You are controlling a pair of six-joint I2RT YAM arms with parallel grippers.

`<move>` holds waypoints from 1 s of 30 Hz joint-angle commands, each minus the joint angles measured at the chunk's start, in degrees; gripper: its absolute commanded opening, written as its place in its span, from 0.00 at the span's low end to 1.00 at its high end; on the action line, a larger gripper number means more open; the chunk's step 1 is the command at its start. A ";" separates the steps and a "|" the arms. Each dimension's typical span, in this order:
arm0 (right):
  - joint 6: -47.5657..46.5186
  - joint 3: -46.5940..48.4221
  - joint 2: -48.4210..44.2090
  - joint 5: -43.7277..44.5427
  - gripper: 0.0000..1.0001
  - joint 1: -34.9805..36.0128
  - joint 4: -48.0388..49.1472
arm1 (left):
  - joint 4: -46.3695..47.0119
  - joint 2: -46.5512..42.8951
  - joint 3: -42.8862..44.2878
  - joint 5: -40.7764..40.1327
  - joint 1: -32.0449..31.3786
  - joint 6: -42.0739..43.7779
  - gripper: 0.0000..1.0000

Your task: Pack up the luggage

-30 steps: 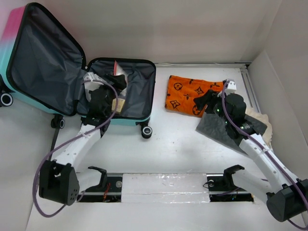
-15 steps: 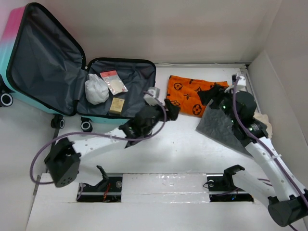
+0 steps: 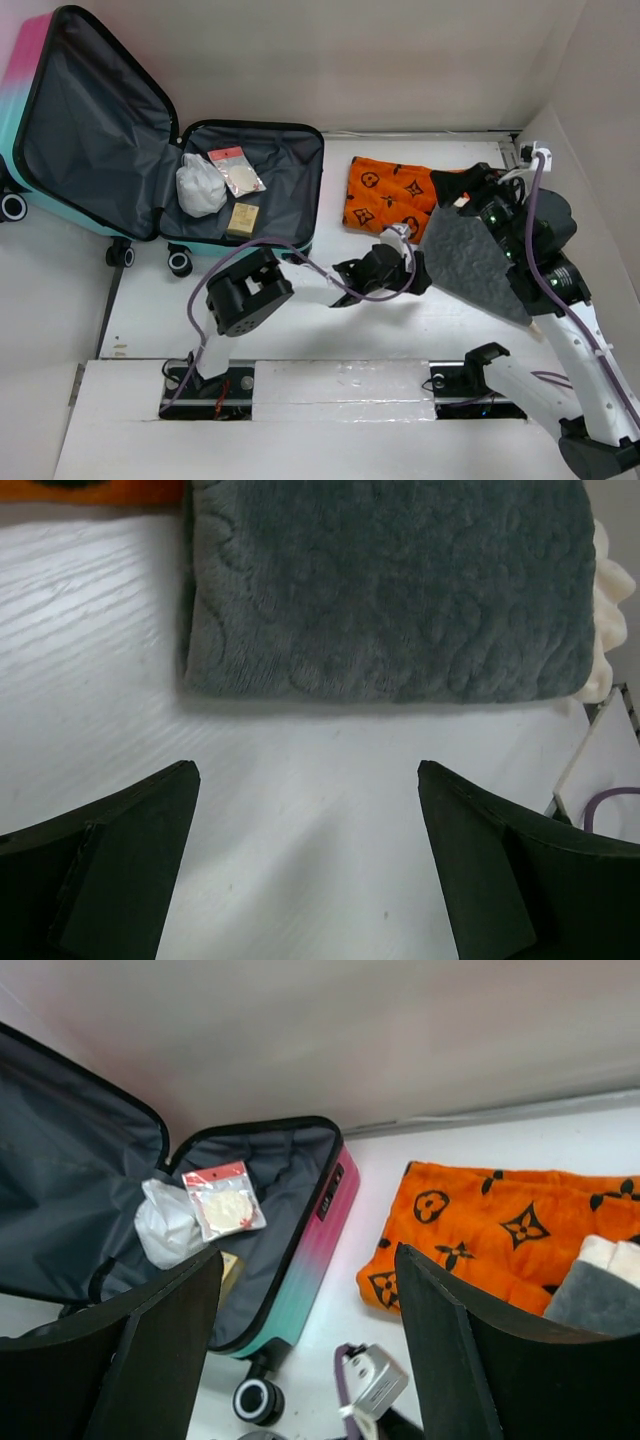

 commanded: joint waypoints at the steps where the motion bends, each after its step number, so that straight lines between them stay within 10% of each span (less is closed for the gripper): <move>1: -0.89 -1.21 0.17 -0.59 0.75 0.62 -0.89 | 3.74 4.34 5.81 4.62 1.09 -0.83 0.87; 11: -0.89 -3.59 0.17 -1.82 0.75 0.62 0.94 | 0.67 12.45 13.10 -1.95 2.16 -2.41 0.71; 16: -0.37 -4.73 0.17 -2.44 0.75 0.62 1.48 | 0.05 10.88 13.11 -4.69 2.16 -1.19 0.00; 29: -0.36 -6.40 0.78 -3.49 0.75 2.37 3.67 | -7.85 -15.82 -11.75 -7.50 2.16 4.79 0.00; 30: -0.36 -6.40 1.30 -3.49 0.75 2.38 3.68 | -10.39 -16.89 -12.72 -7.50 2.16 4.18 0.27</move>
